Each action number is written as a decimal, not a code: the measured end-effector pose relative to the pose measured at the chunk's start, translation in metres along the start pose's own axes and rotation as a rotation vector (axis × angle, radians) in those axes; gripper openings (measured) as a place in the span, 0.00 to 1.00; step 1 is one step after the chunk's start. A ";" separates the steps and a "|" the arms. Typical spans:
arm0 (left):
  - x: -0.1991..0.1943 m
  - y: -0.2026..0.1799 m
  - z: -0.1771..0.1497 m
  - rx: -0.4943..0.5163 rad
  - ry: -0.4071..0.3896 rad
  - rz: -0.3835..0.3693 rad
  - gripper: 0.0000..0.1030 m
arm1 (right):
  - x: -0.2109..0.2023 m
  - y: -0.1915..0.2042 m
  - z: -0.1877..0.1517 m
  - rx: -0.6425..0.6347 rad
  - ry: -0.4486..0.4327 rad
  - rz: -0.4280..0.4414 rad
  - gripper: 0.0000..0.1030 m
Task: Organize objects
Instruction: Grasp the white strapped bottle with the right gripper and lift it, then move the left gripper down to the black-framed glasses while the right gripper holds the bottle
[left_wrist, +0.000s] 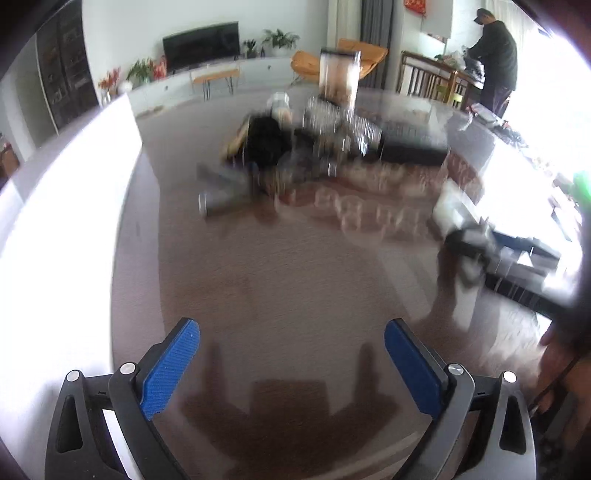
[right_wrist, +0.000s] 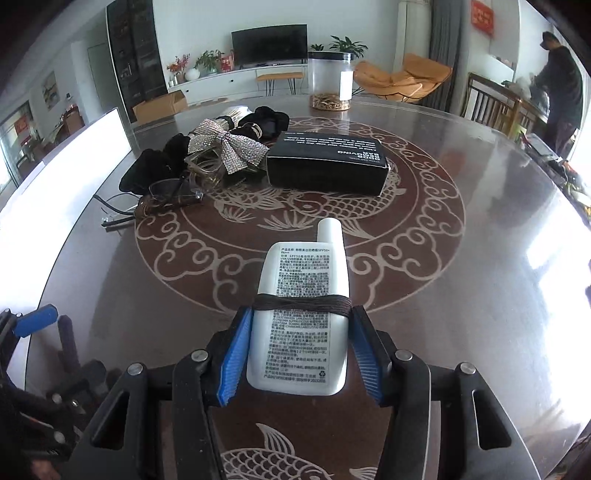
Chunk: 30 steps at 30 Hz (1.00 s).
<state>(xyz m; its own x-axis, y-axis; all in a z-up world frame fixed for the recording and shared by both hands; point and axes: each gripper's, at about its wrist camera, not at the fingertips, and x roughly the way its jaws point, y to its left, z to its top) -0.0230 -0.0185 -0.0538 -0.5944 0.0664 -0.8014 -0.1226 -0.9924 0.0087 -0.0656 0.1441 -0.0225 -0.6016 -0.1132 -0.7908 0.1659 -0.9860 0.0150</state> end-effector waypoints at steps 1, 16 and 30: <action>-0.005 0.000 0.011 0.011 -0.027 0.012 0.99 | 0.001 0.001 0.001 -0.005 -0.002 -0.007 0.52; 0.076 0.062 0.097 -0.286 0.024 0.153 0.99 | 0.001 0.003 0.000 -0.012 -0.010 -0.011 0.55; 0.044 -0.011 0.018 -0.003 0.055 -0.048 0.99 | 0.000 0.000 -0.001 0.010 -0.017 0.015 0.55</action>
<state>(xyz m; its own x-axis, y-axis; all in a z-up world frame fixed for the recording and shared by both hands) -0.0621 -0.0032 -0.0786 -0.5436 0.1087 -0.8323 -0.1481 -0.9884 -0.0323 -0.0651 0.1442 -0.0232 -0.6125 -0.1301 -0.7797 0.1675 -0.9853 0.0328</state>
